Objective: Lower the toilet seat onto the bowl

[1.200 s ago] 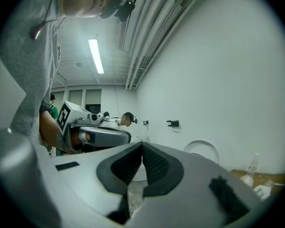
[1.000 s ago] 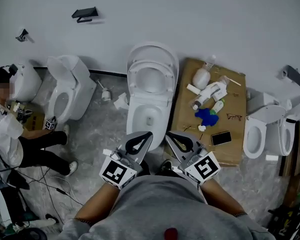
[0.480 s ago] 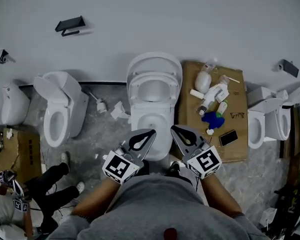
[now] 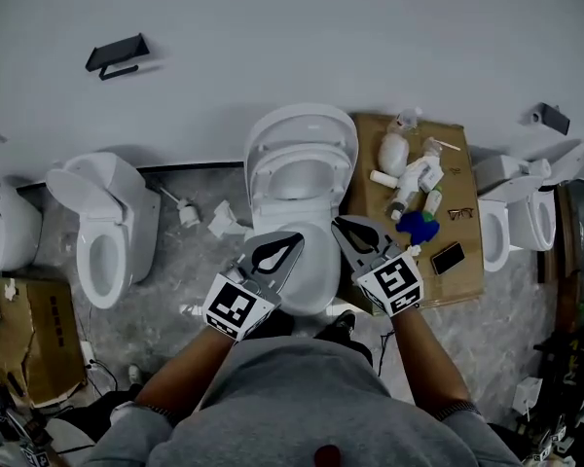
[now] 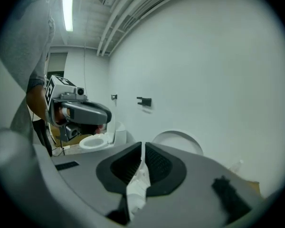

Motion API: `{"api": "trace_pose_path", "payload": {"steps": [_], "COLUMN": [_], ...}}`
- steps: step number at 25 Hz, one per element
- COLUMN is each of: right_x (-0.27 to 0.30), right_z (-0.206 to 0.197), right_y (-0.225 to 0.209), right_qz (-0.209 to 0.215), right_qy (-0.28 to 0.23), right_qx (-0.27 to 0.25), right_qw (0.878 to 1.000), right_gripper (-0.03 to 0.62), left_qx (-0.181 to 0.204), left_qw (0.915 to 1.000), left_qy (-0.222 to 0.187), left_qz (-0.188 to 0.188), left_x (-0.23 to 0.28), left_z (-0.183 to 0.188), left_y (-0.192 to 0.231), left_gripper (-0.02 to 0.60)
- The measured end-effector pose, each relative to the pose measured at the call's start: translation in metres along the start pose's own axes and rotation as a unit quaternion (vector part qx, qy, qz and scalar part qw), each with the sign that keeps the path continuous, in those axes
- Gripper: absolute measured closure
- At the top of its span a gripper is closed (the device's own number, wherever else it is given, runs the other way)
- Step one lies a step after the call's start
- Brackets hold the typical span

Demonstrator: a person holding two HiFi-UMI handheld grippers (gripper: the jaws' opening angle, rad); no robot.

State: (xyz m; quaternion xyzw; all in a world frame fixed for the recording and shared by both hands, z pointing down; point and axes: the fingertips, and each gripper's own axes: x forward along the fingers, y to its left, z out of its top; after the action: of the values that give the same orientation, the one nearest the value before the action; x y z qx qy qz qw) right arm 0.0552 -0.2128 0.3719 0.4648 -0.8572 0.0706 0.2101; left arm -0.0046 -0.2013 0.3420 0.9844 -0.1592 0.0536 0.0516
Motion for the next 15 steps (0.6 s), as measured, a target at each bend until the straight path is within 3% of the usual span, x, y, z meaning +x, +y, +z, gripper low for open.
{"api": "trace_pose_path", "payload": {"steps": [2,4,9,15], "right_x": [0.012,0.024,0.059,0.101], "right_z": [-0.004,-0.009,-0.037,-0.066], "right_y": [-0.009,-0.020,-0.046,-0.076], "right_qz": [-0.003,-0.006,0.004,0.029], "right_qy": [0.014,0.033,0.091,0.165], "right_qx": [0.005,0.000,-0.030,-0.085], "right_qw": [1.000,0.999,0.995,0.982], "right_gripper": [0.568,0.516,0.499,0.468], "left_qx": [0.005,0.007,0.001,-0.015], "left_qw": [1.0000,0.9999,0.9998,0.9987], "left_qy": [0.000,0.000,0.007,0.009], "left_qz": [0.002,0.008,0.019,0.048], "left_x": [0.004,0.009,0.021,0.032], "left_z": [-0.002,-0.006,-0.019,-0.034], "left_y": [0.011,0.023,0.046,0.077], "left_gripper": [0.574,0.573,0.573,0.573]}}
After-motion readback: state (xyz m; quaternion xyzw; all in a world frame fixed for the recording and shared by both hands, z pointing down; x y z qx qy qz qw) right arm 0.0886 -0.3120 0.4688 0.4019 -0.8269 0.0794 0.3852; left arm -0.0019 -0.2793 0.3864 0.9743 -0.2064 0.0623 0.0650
